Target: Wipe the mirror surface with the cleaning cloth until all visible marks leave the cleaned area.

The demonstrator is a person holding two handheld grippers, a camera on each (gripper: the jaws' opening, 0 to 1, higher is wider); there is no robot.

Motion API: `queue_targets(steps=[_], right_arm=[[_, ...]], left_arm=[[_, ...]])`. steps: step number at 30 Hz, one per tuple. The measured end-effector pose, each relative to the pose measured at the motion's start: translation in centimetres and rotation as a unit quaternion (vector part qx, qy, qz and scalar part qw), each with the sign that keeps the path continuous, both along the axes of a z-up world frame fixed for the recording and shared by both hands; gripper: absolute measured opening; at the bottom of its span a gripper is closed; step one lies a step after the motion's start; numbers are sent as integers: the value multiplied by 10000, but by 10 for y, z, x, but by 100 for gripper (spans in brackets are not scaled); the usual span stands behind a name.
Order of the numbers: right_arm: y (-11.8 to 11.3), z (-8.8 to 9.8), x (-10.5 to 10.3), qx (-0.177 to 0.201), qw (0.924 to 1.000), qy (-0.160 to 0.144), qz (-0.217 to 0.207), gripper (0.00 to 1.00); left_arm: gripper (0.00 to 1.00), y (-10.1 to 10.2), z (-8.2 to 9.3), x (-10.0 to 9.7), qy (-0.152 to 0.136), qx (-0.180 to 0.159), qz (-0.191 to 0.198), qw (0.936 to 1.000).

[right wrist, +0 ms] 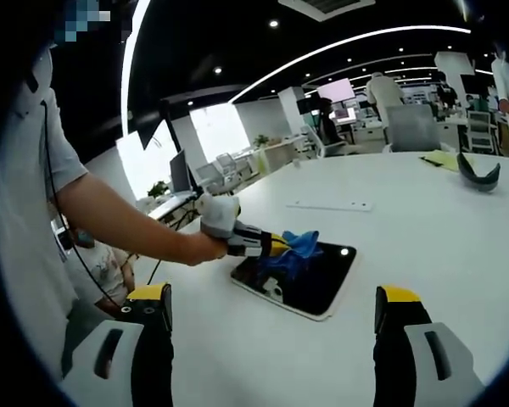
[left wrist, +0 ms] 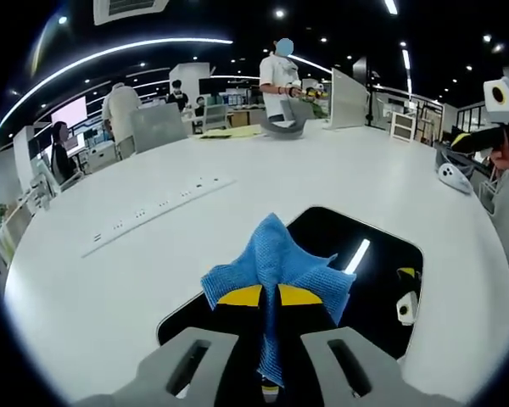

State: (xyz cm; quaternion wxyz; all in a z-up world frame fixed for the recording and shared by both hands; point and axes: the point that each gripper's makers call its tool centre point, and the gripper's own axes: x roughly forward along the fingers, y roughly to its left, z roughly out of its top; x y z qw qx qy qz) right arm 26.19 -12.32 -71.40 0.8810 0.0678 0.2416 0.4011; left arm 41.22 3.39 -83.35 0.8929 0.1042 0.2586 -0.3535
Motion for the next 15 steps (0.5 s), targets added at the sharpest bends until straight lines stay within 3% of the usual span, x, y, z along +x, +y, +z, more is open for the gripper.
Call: queue_targets(steps=[15], right_arm=[[3,-1,1,-58,10000,-5,33,100]], left_arm=[[3,6,1,15,-63,38,21,10000]])
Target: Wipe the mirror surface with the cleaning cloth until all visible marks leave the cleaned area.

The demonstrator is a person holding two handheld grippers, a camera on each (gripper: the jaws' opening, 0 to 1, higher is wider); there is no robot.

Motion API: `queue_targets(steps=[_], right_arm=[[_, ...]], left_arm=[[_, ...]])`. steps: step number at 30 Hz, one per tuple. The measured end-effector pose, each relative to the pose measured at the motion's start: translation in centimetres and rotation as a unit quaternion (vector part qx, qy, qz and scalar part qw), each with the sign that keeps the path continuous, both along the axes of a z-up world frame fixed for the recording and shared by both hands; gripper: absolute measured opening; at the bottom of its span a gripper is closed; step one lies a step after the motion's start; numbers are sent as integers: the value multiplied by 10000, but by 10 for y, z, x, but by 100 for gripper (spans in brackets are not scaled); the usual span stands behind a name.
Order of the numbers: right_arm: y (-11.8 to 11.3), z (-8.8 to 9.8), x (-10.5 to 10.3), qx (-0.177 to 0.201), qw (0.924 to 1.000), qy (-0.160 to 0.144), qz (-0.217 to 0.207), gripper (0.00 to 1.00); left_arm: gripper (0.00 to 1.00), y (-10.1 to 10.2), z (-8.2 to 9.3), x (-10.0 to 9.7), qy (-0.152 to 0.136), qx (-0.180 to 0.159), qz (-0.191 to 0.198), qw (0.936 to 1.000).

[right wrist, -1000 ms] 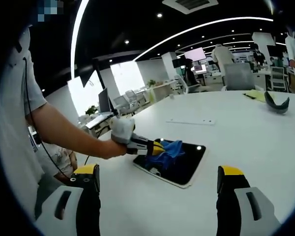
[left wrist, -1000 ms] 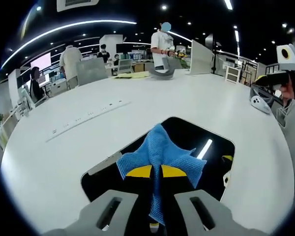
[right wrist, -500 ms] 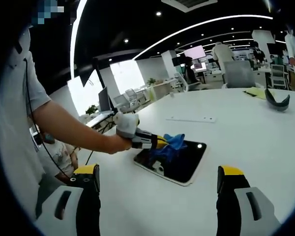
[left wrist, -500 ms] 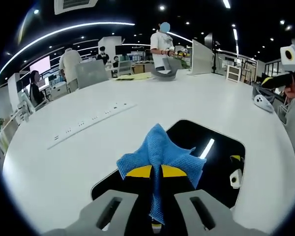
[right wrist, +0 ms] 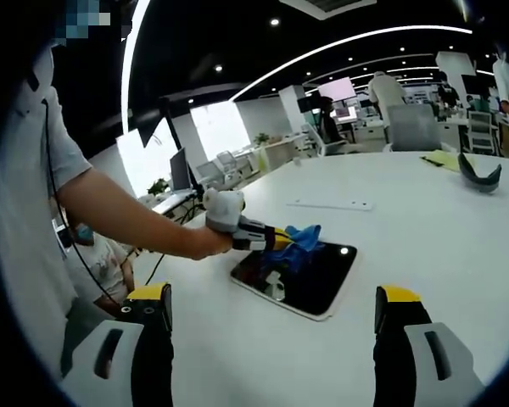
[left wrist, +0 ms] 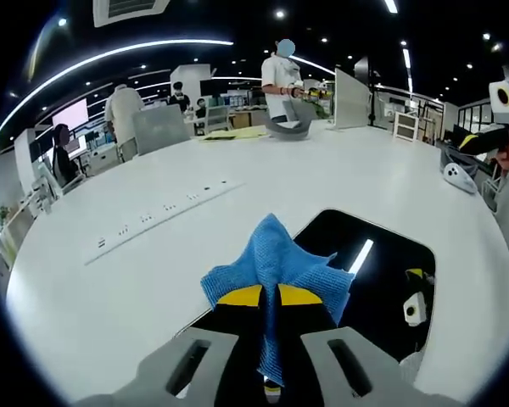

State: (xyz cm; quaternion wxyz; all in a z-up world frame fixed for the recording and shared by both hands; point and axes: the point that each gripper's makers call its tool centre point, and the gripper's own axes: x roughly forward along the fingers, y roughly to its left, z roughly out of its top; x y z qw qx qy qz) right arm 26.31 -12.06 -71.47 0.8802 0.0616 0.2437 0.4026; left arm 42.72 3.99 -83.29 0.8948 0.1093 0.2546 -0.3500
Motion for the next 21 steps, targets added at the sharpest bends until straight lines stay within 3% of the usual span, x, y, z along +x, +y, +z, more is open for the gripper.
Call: queue_targets(steps=[21], right_arm=[[-5,-7,-2,-85,9999,101,-40,100]], left_arm=[[3,7,-2,12,-23,48,8,10000]])
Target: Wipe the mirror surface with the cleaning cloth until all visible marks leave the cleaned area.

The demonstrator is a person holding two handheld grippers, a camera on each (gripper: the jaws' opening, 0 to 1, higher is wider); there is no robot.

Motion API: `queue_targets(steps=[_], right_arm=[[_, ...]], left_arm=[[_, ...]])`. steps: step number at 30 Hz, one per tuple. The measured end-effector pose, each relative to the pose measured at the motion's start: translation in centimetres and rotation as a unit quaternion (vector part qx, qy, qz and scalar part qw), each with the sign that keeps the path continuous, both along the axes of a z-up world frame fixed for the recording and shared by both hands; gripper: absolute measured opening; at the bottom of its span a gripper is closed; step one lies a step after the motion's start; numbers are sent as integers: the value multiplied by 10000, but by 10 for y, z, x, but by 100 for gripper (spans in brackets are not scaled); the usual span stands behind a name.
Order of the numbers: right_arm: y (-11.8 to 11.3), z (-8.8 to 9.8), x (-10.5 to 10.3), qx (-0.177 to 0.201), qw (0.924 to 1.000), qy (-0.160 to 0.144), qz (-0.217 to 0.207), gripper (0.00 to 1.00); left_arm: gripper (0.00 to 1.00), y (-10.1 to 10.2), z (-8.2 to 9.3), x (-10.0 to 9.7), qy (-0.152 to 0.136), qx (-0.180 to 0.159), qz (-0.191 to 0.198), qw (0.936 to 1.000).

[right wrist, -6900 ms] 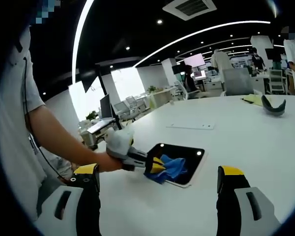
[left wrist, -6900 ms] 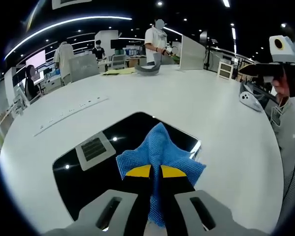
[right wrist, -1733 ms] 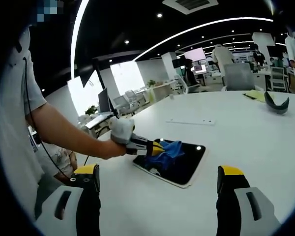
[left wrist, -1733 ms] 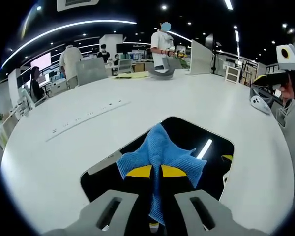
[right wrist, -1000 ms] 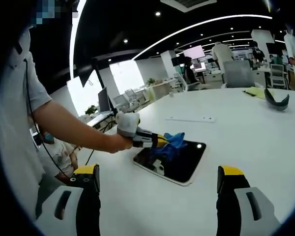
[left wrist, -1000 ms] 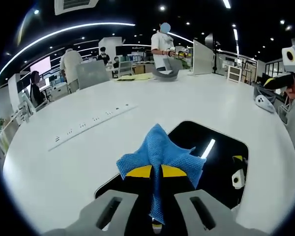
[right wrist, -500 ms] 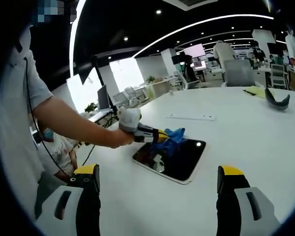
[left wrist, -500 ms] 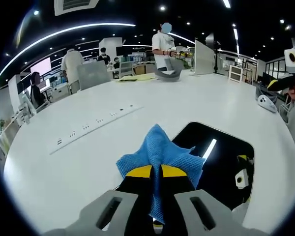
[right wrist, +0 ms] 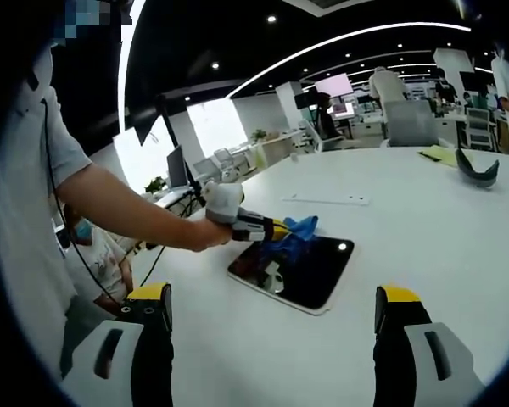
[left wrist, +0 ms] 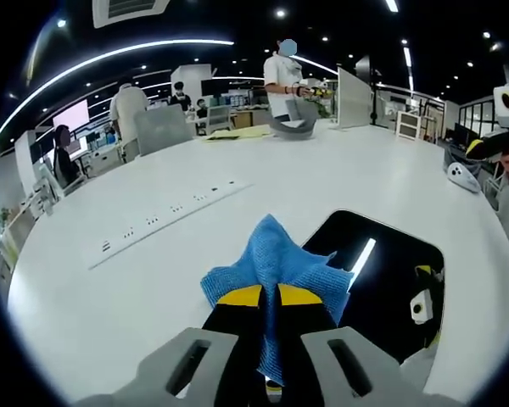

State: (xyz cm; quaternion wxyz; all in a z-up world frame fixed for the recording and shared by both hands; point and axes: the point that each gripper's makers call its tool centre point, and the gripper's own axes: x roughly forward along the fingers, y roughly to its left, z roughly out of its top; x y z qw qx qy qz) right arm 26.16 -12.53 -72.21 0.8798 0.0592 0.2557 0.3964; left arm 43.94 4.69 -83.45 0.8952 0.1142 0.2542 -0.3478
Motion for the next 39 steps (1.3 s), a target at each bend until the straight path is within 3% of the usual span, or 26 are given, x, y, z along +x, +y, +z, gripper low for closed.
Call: queue_targets(steps=[39], right_arm=[[3,5,-1,12,10000,1,-9,99]], left_arm=[[3,6,0,2,0,29,81,10000]])
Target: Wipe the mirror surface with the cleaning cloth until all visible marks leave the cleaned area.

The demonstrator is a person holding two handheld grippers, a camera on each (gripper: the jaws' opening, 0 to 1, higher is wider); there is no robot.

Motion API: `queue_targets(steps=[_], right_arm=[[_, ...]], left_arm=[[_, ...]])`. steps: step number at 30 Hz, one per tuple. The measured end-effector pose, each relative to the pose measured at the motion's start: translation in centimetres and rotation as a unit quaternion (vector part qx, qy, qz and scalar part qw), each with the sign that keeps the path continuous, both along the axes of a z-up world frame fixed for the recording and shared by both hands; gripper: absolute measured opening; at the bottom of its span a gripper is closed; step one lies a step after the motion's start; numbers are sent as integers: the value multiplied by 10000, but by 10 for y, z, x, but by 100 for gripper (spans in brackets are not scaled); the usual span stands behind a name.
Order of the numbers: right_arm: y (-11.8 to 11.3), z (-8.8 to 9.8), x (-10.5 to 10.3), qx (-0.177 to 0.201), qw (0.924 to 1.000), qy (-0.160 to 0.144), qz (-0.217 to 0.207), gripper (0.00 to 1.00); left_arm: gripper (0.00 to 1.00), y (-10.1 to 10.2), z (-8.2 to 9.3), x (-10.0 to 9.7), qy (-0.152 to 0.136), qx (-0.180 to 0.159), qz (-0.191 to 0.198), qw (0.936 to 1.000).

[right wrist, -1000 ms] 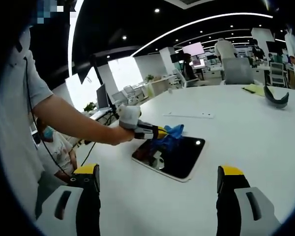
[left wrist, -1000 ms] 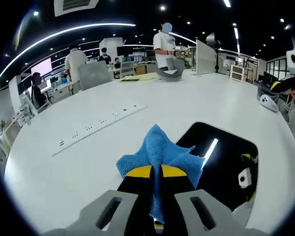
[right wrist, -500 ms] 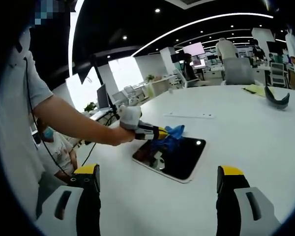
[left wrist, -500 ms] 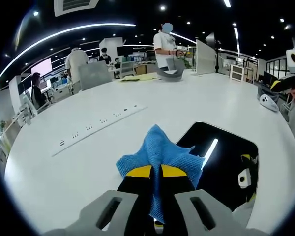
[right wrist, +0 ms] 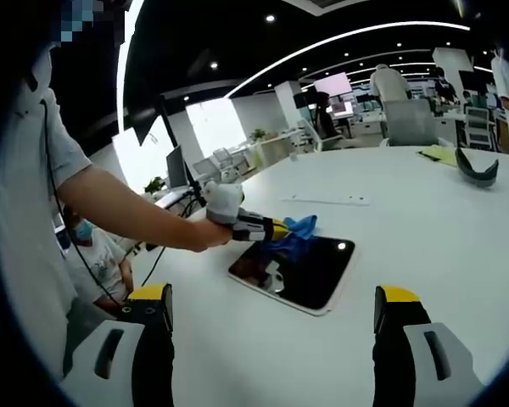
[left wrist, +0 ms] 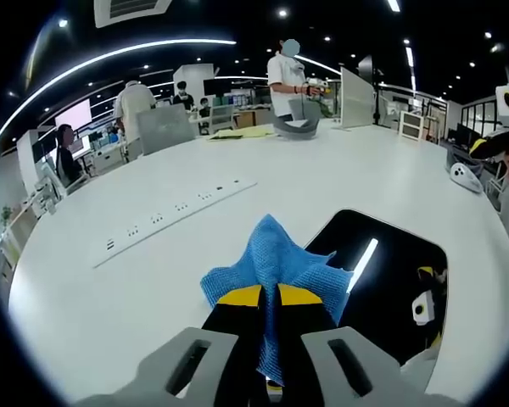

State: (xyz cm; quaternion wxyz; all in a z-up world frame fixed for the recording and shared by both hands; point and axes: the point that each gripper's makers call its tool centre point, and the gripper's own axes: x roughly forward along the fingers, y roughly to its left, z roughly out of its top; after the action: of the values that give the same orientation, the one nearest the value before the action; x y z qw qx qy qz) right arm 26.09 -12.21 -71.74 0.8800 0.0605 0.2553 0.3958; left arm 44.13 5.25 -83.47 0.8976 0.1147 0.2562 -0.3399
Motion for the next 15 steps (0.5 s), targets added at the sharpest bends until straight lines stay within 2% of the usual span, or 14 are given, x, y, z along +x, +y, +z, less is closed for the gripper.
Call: queue_targets(steps=[15], right_arm=[[3,7,-4,61,10000,-34,11,99]], left_arm=[[3,11,0,-5,113,60,161,9998]])
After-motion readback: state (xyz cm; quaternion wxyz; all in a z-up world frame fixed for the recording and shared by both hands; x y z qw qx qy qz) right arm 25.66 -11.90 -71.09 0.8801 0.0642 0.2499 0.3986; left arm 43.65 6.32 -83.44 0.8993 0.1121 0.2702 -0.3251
